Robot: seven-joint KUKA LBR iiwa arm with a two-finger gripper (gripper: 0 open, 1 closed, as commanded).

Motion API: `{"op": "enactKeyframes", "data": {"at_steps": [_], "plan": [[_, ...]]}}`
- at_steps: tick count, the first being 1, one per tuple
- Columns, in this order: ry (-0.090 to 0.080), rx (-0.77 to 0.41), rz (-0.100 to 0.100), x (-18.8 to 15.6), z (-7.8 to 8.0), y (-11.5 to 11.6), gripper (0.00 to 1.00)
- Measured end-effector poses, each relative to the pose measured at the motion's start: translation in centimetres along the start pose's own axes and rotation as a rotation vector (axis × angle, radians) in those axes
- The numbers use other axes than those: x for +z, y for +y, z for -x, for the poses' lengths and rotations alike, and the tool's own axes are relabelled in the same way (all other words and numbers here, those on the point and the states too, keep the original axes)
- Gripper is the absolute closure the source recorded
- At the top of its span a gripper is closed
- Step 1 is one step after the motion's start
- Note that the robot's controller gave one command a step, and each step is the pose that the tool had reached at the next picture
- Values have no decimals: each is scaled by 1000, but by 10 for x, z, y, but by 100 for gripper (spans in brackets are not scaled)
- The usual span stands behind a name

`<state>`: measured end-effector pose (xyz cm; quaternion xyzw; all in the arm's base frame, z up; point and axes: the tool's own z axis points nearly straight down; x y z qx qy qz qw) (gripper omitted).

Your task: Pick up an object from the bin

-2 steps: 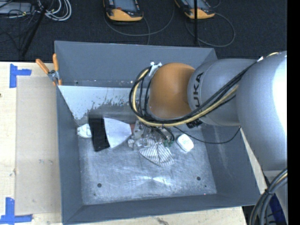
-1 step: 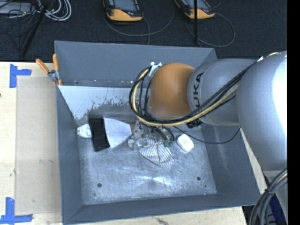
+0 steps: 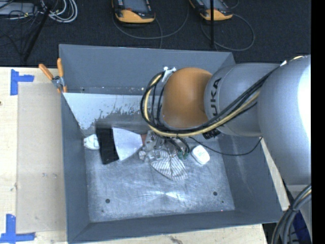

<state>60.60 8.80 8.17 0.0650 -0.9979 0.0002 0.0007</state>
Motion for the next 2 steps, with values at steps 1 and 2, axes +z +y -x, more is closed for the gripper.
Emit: {"op": "enactKeyframes", "data": {"at_steps": [1, 2], "plan": [[4, 1, 1, -17, -2, 0, 100], [4, 1, 1, -40, -2, 1, 100]]}}
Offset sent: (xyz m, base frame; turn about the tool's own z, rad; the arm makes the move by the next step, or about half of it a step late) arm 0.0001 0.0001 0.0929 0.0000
